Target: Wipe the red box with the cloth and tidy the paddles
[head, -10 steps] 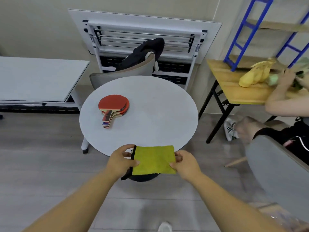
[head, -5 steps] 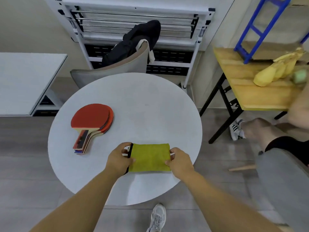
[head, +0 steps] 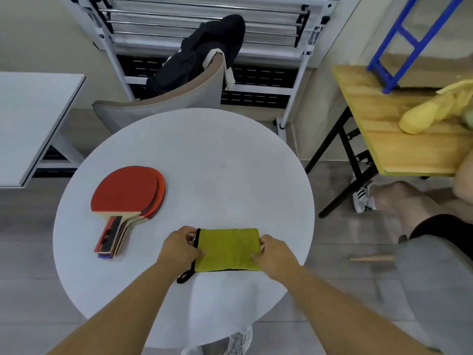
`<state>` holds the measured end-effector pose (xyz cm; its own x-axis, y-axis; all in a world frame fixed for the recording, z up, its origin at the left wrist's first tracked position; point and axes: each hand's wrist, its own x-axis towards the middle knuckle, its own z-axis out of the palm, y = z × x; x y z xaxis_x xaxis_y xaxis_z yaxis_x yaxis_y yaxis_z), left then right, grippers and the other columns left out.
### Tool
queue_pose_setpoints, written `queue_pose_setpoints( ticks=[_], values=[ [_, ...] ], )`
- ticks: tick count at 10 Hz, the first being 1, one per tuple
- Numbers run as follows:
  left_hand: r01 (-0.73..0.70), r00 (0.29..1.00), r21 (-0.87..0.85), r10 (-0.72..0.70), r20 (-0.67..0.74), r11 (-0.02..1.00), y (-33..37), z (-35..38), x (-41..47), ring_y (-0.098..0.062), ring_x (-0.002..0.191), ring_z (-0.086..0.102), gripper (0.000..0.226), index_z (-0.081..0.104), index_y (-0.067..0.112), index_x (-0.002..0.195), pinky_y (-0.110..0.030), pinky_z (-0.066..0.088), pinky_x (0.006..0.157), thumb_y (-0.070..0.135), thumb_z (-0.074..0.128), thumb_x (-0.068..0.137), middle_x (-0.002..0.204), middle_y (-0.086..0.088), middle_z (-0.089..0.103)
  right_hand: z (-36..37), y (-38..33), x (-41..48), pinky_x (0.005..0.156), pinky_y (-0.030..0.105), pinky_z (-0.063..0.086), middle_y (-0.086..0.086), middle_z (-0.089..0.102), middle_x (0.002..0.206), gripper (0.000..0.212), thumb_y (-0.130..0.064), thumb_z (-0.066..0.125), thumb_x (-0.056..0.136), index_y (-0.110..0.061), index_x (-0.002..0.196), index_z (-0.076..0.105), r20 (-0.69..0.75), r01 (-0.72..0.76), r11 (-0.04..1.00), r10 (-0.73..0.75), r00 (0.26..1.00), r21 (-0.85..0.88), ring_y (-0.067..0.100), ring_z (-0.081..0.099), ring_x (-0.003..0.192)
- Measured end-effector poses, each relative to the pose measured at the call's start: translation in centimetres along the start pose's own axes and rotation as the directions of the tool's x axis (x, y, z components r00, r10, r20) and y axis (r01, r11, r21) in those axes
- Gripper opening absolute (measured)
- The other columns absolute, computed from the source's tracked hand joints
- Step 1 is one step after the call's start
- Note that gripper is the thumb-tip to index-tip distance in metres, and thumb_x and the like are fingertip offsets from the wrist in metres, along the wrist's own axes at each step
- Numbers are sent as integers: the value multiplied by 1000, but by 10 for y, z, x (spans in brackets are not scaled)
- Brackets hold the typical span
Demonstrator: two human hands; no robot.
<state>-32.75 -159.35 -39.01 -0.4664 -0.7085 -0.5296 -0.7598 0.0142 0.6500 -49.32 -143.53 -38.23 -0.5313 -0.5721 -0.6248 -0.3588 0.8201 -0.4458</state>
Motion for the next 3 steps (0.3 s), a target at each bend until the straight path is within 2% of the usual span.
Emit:
queue_pose_setpoints(
  ticks=[1, 2, 3],
  values=[
    [-11, 1000, 43, 11, 5, 999, 4, -14, 2, -18, 97, 53, 44, 58, 14, 115, -28, 40, 77, 15, 77, 75, 115, -5, 57, -11, 1, -7, 72, 32, 51, 4, 59, 104, 24, -29, 55, 89, -16, 110, 55, -22, -39, 998, 40, 999, 47, 19, 58, 81],
    [-99, 995, 126, 100, -1, 987, 12, -27, 5, -15, 95, 50, 35, 59, 13, 112, -25, 37, 76, 22, 71, 80, 115, -5, 56, -23, 2, -17, 74, 29, 49, 3, 58, 110, 32, -33, 56, 90, -16, 117, 54, -40, -63, 996, 66, 997, 65, 20, 60, 88],
    [-171, 985, 242, 169, 32, 955, 29, -43, 0, -16, 98, 53, 33, 59, 13, 113, -25, 40, 78, 25, 67, 84, 117, -5, 56, -28, 2, -33, 83, 30, 49, 4, 56, 117, 35, -36, 56, 91, -16, 120, 53, -65, -61, 998, 63, 996, 29, 19, 57, 95]
  ],
)
